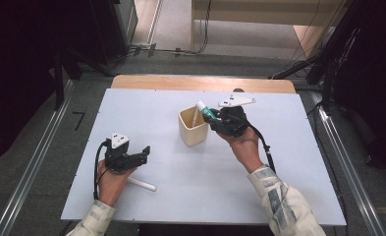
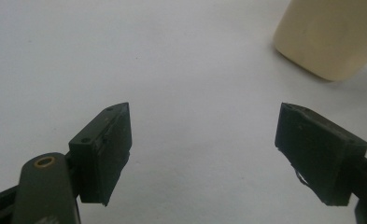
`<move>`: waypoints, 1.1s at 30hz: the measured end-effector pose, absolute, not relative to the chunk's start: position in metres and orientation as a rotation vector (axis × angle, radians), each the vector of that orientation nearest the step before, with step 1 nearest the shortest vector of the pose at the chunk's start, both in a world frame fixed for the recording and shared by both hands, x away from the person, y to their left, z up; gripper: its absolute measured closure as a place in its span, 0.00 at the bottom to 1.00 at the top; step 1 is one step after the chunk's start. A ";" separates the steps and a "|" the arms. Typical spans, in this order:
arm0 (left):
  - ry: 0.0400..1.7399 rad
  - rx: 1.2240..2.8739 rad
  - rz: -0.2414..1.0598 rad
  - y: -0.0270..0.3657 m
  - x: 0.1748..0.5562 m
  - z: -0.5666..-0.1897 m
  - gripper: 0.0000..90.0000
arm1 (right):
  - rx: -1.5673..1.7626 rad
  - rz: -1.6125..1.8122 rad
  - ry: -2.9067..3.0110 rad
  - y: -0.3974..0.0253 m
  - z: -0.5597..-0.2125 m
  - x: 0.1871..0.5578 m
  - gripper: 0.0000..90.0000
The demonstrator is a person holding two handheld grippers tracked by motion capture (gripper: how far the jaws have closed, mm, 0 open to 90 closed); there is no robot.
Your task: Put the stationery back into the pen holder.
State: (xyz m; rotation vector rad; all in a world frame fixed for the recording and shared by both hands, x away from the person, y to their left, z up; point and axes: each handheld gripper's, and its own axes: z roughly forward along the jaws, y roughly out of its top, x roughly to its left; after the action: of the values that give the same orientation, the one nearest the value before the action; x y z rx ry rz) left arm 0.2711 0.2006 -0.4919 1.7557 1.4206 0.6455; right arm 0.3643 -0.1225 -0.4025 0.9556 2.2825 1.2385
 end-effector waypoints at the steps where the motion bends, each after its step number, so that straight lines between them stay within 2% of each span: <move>1: 1.421 1.755 0.645 0.201 0.271 -0.492 0.21 | 0.957 1.236 2.285 -0.121 -0.402 0.364 0.71; 33: 1.425 1.754 0.642 0.201 0.272 -0.493 0.21 | 0.965 1.218 2.328 -0.088 -0.403 0.393 0.70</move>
State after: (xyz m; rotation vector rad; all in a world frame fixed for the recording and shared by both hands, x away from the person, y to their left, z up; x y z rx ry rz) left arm 0.2716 0.2011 -0.4935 1.7544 1.4249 0.6424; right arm 0.3926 -0.0877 -0.4035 0.9653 2.3277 1.2182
